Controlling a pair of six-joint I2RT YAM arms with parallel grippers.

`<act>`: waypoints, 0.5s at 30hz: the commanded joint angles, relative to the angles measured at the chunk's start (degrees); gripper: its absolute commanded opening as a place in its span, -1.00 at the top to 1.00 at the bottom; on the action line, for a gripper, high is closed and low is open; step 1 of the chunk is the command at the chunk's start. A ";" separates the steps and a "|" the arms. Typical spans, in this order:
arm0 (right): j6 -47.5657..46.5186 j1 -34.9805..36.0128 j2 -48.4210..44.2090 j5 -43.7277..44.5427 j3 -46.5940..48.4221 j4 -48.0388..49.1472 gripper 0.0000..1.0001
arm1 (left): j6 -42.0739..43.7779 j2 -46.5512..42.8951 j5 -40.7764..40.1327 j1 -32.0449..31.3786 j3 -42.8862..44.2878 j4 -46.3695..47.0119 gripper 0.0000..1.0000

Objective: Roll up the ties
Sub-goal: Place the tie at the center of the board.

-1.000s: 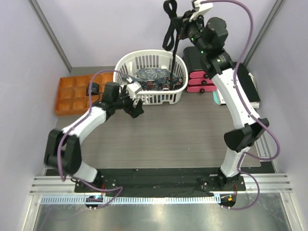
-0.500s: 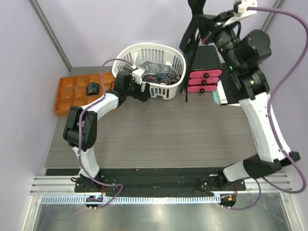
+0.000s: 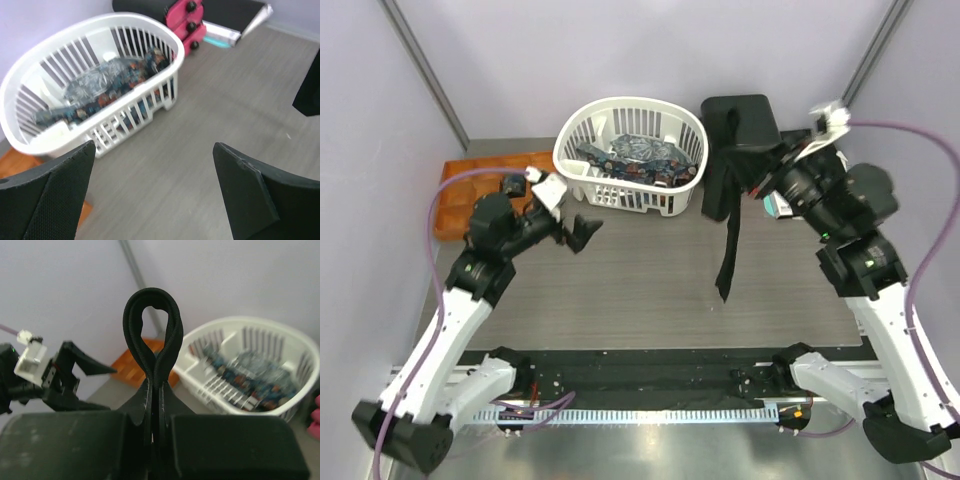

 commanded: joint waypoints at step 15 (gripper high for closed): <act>12.58 14.79 38.54 -27.99 -14.26 20.73 0.97 | 16.05 -20.61 1.03 -0.20 -13.92 -30.17 -0.91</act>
